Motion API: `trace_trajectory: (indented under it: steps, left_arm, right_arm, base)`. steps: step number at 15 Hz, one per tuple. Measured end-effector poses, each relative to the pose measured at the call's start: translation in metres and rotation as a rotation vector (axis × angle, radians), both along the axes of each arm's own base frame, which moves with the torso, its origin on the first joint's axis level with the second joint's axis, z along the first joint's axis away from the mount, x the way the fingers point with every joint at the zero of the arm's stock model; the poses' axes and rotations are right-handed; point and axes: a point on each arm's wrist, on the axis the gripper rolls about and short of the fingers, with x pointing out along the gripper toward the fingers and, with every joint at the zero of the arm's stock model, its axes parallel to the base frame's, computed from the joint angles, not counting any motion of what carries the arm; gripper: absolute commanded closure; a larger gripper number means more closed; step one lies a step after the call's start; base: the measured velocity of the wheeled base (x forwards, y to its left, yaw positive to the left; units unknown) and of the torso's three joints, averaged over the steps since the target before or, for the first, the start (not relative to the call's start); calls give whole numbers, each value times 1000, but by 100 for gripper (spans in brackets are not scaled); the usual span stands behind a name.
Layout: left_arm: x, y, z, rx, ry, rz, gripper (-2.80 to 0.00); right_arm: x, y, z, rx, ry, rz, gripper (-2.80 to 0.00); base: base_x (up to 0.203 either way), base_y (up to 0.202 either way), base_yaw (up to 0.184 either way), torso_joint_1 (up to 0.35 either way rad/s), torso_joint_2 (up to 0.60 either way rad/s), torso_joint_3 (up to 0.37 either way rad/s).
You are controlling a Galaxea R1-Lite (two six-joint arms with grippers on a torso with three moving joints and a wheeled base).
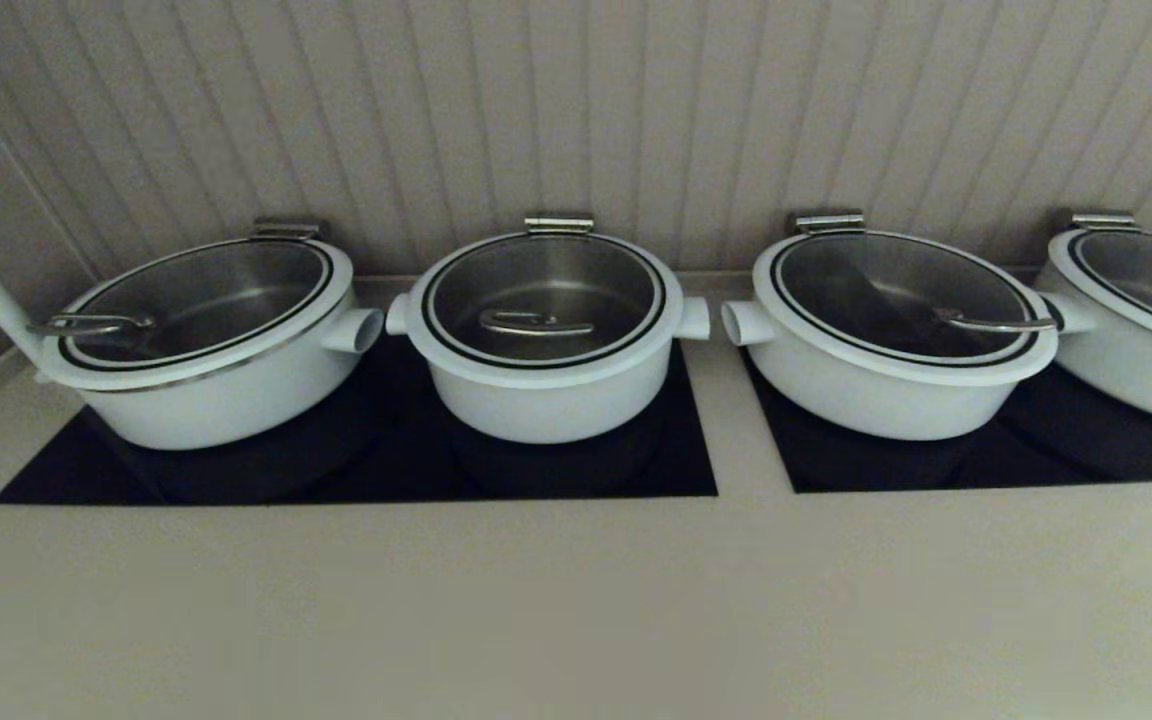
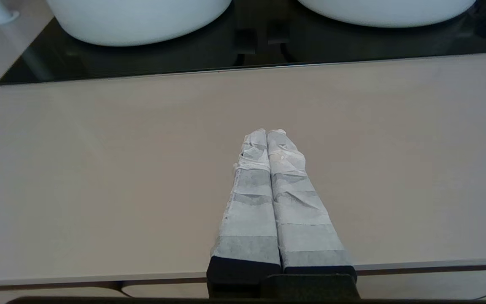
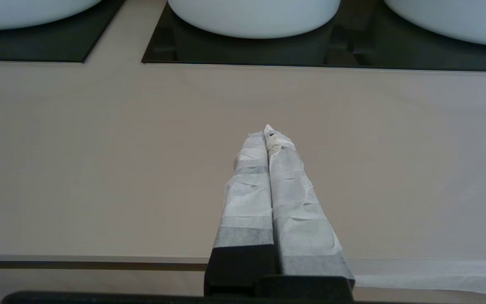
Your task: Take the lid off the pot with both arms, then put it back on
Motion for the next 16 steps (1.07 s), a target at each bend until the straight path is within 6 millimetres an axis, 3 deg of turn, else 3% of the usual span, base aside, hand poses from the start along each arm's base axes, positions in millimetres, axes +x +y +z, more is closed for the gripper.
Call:
trace_trajectory:
  steps: [16]
  left_arm:
    - [0,0,0,-9,-1,5,0]
  right_arm:
    - [0,0,0,2,2,-1,0]
  base:
    - [0,0,0,0,0,0]
